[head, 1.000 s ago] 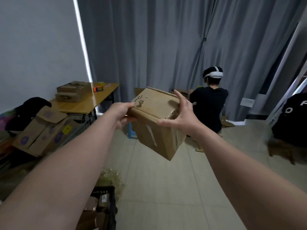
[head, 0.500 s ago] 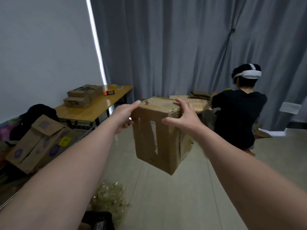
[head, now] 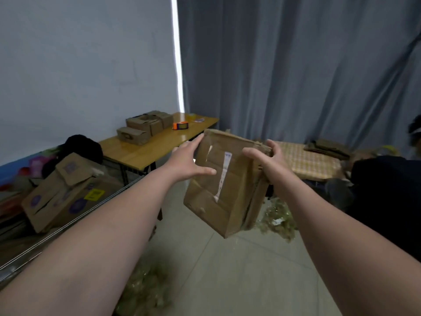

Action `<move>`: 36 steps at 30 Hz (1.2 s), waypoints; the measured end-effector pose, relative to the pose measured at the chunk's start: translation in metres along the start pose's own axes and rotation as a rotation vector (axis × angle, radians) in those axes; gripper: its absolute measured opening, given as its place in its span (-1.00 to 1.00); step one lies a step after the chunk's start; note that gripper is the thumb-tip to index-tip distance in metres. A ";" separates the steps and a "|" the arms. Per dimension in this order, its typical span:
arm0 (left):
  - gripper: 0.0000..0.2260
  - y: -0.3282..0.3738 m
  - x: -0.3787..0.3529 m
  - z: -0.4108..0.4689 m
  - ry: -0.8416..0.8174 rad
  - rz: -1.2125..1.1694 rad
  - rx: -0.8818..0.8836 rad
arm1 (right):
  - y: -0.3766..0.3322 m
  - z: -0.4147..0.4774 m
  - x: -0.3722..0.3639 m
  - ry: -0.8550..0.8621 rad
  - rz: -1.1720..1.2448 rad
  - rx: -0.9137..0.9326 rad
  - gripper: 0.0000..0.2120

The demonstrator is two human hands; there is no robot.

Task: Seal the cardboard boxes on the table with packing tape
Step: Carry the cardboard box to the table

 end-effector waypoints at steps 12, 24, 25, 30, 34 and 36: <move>-0.39 -0.120 -0.029 0.152 -0.005 -0.423 0.366 | -0.009 0.190 -0.059 -0.161 0.322 -0.277 0.00; -0.52 -0.252 0.005 0.359 0.190 -0.598 0.502 | -0.062 0.422 -0.161 -0.254 0.393 -0.358 0.03; -0.49 -0.260 0.005 0.371 0.202 -0.589 0.513 | -0.063 0.437 -0.166 -0.270 0.385 -0.359 0.14; -0.35 -0.297 0.008 0.427 0.288 -0.604 0.557 | -0.070 0.511 -0.184 -0.316 0.311 -0.325 -0.09; -0.47 -0.328 0.004 0.463 0.364 -0.617 0.592 | -0.063 0.571 -0.208 -0.314 0.320 -0.358 -0.23; -0.54 -0.340 0.000 0.486 0.385 -0.605 0.591 | -0.059 0.607 -0.222 -0.319 0.334 -0.375 -0.27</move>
Point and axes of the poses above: each hand's wrist, its own z-axis towards the middle knuckle, its own x-axis out of the back of the hand, y = z × x, the point moved 1 cm from there along z, towards the middle knuckle, and after that the axes turned 9 degrees about -x, right-handed, at the moved point
